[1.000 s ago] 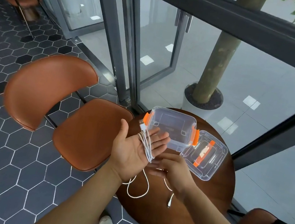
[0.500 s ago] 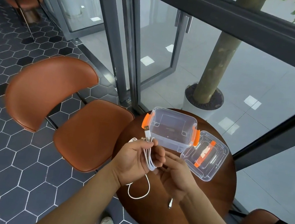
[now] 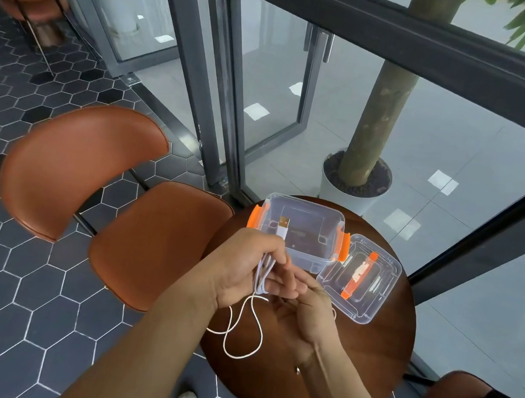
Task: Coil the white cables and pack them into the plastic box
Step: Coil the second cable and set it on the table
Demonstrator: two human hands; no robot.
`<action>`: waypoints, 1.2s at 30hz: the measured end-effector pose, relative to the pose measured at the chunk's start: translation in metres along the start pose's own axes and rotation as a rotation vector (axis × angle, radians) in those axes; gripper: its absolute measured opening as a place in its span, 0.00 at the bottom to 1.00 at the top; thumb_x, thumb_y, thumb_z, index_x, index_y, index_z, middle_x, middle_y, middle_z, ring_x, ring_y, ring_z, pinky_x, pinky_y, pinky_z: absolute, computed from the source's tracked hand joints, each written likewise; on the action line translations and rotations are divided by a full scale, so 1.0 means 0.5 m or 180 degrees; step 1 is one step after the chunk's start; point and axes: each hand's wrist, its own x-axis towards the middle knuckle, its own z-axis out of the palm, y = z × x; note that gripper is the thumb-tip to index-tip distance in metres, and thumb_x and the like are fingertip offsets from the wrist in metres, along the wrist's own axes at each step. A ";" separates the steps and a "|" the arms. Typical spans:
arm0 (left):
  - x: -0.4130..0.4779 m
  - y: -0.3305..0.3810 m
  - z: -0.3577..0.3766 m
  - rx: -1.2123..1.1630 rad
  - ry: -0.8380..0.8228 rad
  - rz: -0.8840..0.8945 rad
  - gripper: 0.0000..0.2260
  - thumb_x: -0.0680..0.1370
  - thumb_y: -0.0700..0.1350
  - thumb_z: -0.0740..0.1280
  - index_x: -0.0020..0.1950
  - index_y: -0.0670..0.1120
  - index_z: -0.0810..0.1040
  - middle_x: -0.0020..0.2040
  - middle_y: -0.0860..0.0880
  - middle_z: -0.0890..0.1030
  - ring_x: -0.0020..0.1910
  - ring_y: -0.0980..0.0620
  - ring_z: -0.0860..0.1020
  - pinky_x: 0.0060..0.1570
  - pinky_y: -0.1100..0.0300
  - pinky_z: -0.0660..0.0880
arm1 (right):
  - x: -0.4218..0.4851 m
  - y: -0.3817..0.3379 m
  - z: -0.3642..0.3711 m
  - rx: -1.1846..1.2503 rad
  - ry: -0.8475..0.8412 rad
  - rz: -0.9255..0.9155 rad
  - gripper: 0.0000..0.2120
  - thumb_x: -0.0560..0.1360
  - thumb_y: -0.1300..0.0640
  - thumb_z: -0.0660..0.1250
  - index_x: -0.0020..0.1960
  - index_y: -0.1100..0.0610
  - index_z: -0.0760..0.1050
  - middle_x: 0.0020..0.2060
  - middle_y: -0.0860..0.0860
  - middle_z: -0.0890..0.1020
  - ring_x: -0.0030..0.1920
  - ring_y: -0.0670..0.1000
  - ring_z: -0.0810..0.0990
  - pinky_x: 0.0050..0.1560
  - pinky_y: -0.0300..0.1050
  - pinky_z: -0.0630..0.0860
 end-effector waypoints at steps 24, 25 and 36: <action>-0.018 0.023 -0.025 0.0994 0.1508 0.0715 0.13 0.64 0.41 0.71 0.40 0.31 0.78 0.35 0.33 0.77 0.38 0.41 0.76 0.49 0.34 0.77 | -0.015 -0.085 0.024 -0.1462 -0.0090 -0.1402 0.07 0.70 0.67 0.75 0.43 0.56 0.87 0.42 0.59 0.88 0.46 0.61 0.87 0.48 0.53 0.82; -0.022 0.023 -0.035 0.1024 0.1296 0.0668 0.11 0.69 0.41 0.72 0.44 0.33 0.81 0.37 0.36 0.80 0.39 0.40 0.79 0.52 0.36 0.78 | -0.018 -0.090 0.021 -0.1478 -0.0084 -0.1396 0.08 0.70 0.68 0.75 0.43 0.56 0.87 0.42 0.59 0.88 0.46 0.61 0.87 0.49 0.52 0.82; -0.019 -0.020 -0.020 0.1070 0.1361 0.0687 0.08 0.82 0.37 0.64 0.57 0.36 0.80 0.42 0.38 0.86 0.41 0.43 0.86 0.43 0.50 0.84 | -0.012 -0.098 0.004 -0.1061 0.0152 -0.0566 0.03 0.74 0.69 0.71 0.47 0.66 0.82 0.44 0.63 0.86 0.45 0.61 0.86 0.48 0.49 0.84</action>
